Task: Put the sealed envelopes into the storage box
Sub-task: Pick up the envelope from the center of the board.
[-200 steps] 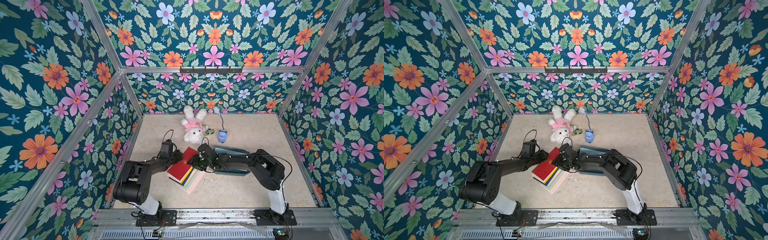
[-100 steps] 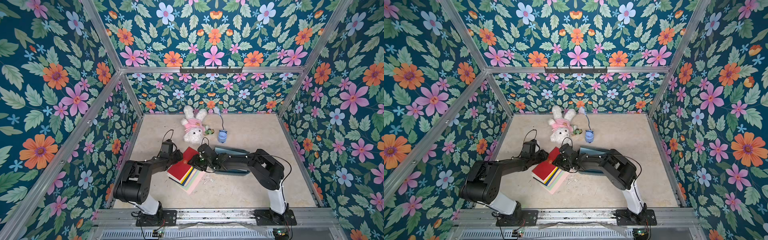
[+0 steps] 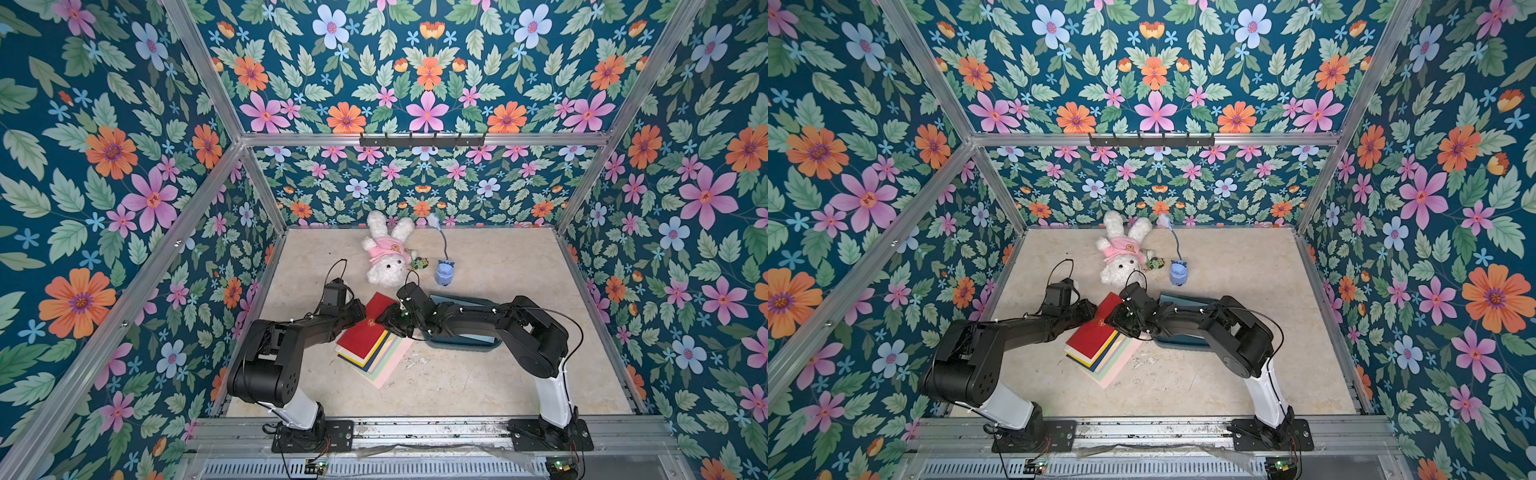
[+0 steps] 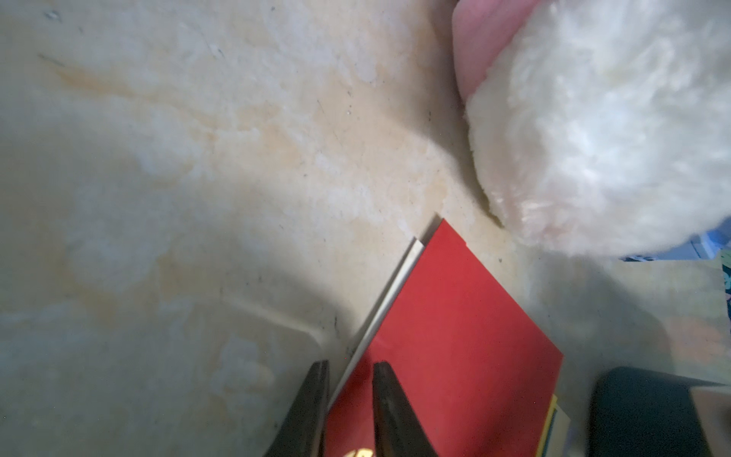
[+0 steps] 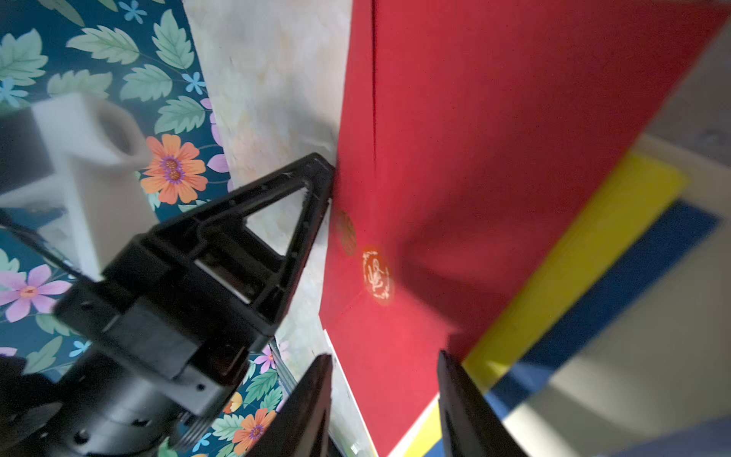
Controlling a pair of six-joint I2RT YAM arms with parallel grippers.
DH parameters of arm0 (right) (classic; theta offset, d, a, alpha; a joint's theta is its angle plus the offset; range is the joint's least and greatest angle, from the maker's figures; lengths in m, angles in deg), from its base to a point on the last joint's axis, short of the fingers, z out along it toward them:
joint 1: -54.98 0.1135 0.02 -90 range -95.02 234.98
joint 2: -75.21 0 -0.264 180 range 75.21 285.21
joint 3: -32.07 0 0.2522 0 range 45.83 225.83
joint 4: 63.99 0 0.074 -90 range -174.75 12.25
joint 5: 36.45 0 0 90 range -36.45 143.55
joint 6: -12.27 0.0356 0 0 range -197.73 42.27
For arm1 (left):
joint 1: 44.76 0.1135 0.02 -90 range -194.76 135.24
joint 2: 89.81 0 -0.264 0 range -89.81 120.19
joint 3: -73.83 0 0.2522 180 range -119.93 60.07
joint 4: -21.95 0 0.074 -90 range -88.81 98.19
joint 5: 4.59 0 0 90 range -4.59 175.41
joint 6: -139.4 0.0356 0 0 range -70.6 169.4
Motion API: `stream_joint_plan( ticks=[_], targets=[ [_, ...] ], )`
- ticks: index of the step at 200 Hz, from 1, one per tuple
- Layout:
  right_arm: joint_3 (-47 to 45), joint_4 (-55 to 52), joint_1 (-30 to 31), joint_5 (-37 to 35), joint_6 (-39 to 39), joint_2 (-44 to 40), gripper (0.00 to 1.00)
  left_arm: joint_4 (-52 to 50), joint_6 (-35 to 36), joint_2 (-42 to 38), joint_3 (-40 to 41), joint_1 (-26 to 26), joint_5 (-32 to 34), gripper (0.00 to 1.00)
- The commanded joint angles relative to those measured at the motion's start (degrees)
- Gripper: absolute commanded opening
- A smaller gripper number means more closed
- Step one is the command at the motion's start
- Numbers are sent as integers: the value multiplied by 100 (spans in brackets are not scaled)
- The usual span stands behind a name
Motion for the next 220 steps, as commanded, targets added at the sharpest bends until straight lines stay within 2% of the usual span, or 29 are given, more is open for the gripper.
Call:
stream_joint_plan(
  ticks=[1,55,125,220],
  targets=[
    [74,151,7,68,41,-11,47,-870,11,24,67,-2,5,26],
    [40,123,8,25,21,-51,47,-870,11,20,80,-4,13,26],
    [97,-917,51,-885,-676,-170,48,-888,-6,-61,141,1,101,25],
    [210,-631,34,-576,-532,20,48,-879,2,-22,133,-5,57,21]
  ],
)
